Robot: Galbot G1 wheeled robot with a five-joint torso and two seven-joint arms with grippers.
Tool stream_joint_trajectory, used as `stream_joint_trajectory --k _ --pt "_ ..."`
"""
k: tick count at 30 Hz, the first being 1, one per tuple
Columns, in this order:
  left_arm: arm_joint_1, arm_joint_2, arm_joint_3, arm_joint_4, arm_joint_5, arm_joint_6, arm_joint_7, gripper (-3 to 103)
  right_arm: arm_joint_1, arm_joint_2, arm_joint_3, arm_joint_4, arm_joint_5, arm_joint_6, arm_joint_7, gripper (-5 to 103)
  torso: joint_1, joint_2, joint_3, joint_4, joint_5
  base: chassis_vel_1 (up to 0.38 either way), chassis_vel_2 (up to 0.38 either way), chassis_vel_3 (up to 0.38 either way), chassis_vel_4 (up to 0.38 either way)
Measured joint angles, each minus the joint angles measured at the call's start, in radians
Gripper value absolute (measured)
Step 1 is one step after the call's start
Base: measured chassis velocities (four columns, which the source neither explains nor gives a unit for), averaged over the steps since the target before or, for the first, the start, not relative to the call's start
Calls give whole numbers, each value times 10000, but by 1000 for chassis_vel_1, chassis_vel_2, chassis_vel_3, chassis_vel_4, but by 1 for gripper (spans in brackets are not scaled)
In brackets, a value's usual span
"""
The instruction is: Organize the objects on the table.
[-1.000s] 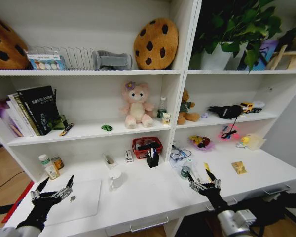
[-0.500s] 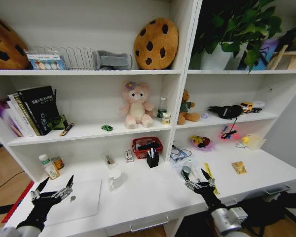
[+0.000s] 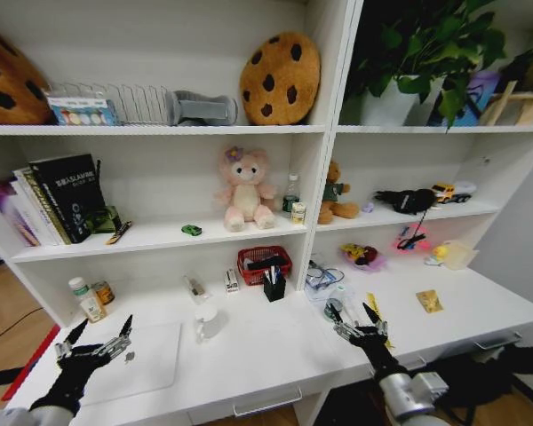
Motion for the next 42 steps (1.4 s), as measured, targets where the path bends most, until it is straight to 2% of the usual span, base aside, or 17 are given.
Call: stream_joint_trajectory --k 11,12,15,16,19,20,22,23,25,26,27,30,34,42 --pt "0 0 0 -1 0 0 0 100 146 64 -481 -149 -179 105 79 100 2 -2 2 1 7 -191 -191 190 202" --pt "-1 0 0 0 0 0 0 100 161 65 -606 -150 -197 161 126 100 2 -3 2 -3 -3 -242 -278 245 260" --pt "0 0 0 -1 0 0 4 100 231 71 -896 -169 -260 342 275 100 1 -1 1 -5 9 -283 -248 264 244" --pt "0 -1 1 0 0 0 4 100 336 71 -1049 -204 -386 375 533 100 0 -2 1 3 -1 -226 -243 232 189" --pt "0 -2 1 -1 0 0 6 100 597 -52 -1182 -311 -476 121 796 100 0 -3 2 4 14 -145 -178 166 182" --pt "0 -3 1 -2 0 1 6 100 713 -159 -1203 -361 -448 -34 836 100 0 -2 1 5 14 14 -138 133 43" --pt "0 -1 2 -1 0 0 9 100 1209 -644 -1233 -560 -214 -554 868 100 -1 -1 1 -13 -1 -12 -96 82 10" --pt "0 -1 2 -1 0 0 9 100 1209 -644 -1233 -560 -214 -554 868 100 -1 -1 1 -13 -1 -38 -96 82 -23" --pt "0 0 1 -1 0 1 11 100 1966 -1418 -1419 -798 49 -1088 769 100 1 -2 2 3 4 -3 39 -25 -67" --pt "0 0 1 -1 0 1 11 100 1966 -1418 -1419 -798 49 -1088 769 100 1 -2 2 3 4 -3 81 -30 -67" --pt "-1 2 0 -1 0 0 3 100 2300 -1827 -1677 -852 106 -1242 575 100 1 -2 2 6 -5 -3 109 0 -70" --pt "0 1 -2 -1 0 0 -3 100 2735 -2176 -2165 -900 -29 -1273 234 100 2 -3 2 6 3 36 73 0 -47" --pt "0 0 -1 -1 0 0 -1 100 3091 -2221 -2870 -1020 -299 -1319 252 100 1 -1 1 -4 3 0 0 0 0" --pt "0 0 0 0 0 0 0 100 3657 -2138 -3321 -1785 -423 -1368 360 100 0 -1 1 -2 2 0 0 0 0"
